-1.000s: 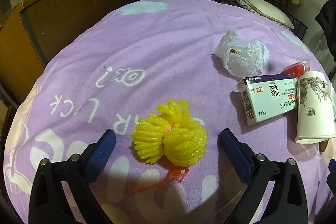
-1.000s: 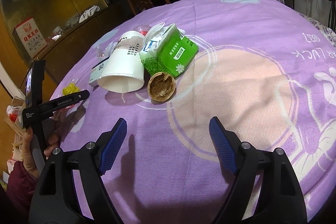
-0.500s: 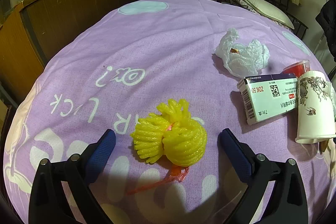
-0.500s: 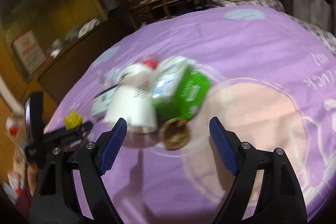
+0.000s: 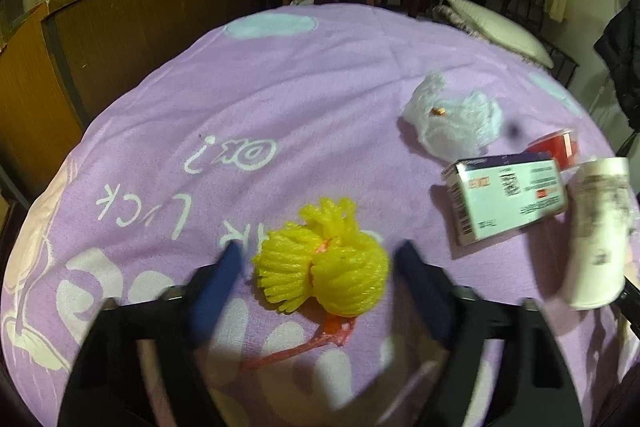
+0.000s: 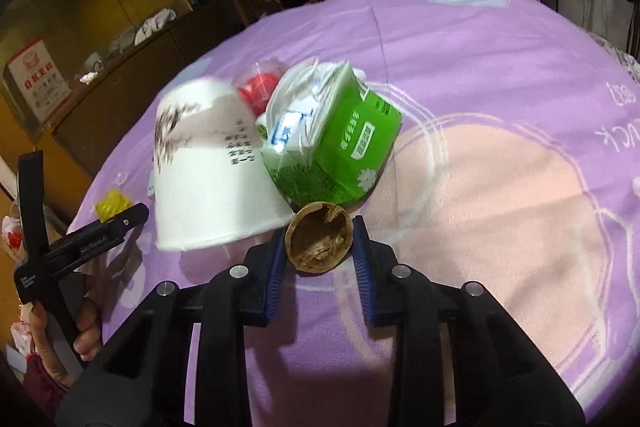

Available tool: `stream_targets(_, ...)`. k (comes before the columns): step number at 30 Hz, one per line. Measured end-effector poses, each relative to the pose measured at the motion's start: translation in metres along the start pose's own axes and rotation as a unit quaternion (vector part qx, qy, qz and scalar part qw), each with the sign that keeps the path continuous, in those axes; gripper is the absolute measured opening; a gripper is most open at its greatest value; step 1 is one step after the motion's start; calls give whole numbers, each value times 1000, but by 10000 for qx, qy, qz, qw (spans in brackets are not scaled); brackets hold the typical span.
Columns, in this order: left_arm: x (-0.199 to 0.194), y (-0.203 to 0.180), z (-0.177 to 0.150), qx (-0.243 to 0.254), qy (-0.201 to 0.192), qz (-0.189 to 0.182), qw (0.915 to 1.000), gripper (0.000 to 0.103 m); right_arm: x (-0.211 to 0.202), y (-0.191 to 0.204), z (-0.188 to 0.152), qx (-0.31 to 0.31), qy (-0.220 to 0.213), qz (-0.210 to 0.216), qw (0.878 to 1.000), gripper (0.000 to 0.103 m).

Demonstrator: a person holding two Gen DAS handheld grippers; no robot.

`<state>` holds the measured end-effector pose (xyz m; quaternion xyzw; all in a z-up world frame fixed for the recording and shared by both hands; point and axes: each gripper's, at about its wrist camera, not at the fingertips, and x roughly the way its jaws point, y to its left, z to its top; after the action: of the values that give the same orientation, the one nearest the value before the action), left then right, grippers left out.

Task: Collect trash
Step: 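Grasp the yellow mesh with the left tool while the right tool grasps the walnut shell, then carry the yellow mesh to the wastebasket and release it with the left tool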

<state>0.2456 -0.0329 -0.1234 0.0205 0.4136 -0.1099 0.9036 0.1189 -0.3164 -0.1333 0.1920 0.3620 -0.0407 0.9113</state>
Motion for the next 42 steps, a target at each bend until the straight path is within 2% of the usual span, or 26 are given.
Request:
stream_targets(1, -3, 0, -1, -7, -51, -161, 9999, 48, -1, 0, 0, 7, -19, -3, 10000, 32)
stream_targets(2, -4, 2, -2, -38, -58, -368, 9993, 44, -2, 0, -1, 11, -45, 8, 10000, 32)
stream_targets(5, -10, 7, -5, -190, -124, -537, 9983, 37, -9, -2, -3, 35, -175, 34, 9998, 32)
stream_targets(9, -24, 12, -17, -296, -191, -678, 9971, 36, -20, -3, -11, 1, -259, -30, 9997, 32)
stream_targets(19, -98, -2, -56, 281, -585, -80, 9979, 36, -50, 5, -38, -272, -242, -141, 9992, 32)
stream_targets(24, -140, -2, -63, 372, -854, 159, 9955, 36, -67, 11, -47, -237, -203, 95, 9995, 32)
stream_targets(34, -215, 15, -83, 364, -1339, 497, 9891, 36, -124, 44, -55, -492, -606, 607, 9951, 32)
stream_targets(42, -276, 38, -113, 349, -1724, 796, 9812, 37, -168, 79, -68, -783, -836, 1002, 9884, 32)
